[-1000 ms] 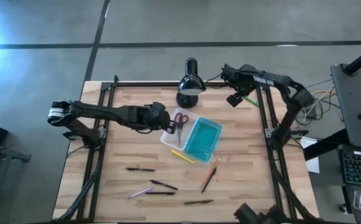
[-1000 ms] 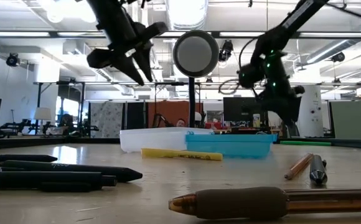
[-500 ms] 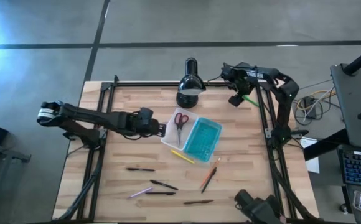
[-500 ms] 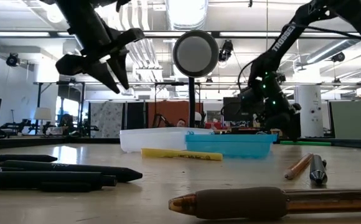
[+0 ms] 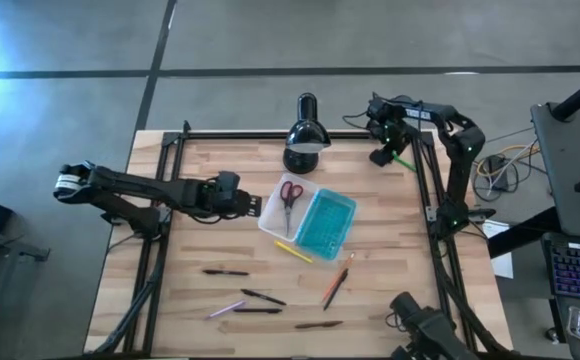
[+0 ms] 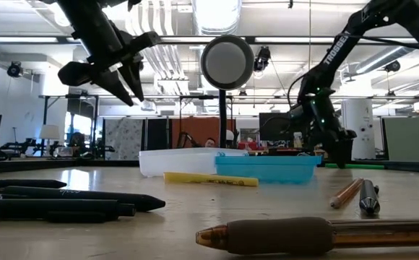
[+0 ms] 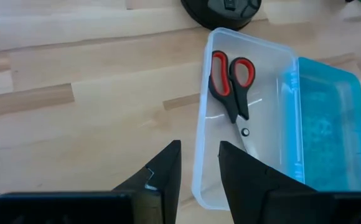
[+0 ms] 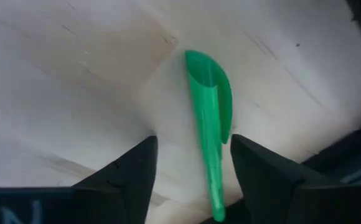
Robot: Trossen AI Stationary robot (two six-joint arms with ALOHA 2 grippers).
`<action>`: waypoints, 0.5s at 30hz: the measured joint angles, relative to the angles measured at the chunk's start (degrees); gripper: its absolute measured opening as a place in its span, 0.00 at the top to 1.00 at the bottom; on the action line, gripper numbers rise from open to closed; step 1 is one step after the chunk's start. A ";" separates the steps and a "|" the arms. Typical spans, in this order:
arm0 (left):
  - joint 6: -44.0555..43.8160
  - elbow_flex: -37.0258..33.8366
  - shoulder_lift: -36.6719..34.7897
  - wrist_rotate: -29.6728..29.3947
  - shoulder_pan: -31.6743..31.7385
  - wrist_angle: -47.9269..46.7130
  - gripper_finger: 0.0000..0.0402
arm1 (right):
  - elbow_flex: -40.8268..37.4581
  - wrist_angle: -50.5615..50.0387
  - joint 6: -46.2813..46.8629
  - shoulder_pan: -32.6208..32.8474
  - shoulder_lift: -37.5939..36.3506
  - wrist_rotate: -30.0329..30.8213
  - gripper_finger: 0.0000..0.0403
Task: Pick & place school supplies into a supply box
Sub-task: Put the green pen into the supply box
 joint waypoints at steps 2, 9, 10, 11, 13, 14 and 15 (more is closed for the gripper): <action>0.01 0.00 0.00 -0.19 0.06 -0.04 0.77 | -0.18 0.18 -0.52 -0.79 -0.04 -1.69 0.60; 0.03 0.00 0.00 -0.19 0.06 -0.11 0.77 | -0.38 1.36 -0.22 -1.57 0.02 -2.23 0.80; 0.03 0.00 0.00 -0.19 0.06 -0.11 0.77 | -0.38 1.46 -0.22 -1.57 0.02 -2.23 0.82; 0.04 0.00 0.00 -0.19 0.06 -0.11 0.77 | -0.36 1.50 -0.03 -1.57 0.02 -2.23 0.85; 0.05 0.00 0.00 -0.19 0.06 -0.11 0.77 | -0.36 1.52 0.50 -1.53 -0.03 -2.17 0.89; 0.05 0.00 0.00 -0.19 0.06 -0.11 0.77 | -0.38 1.57 0.36 -1.41 -0.31 -2.14 0.90; 0.05 0.00 0.00 -0.31 0.06 -0.12 0.77 | -0.41 1.66 0.14 -1.15 -0.66 -2.03 0.91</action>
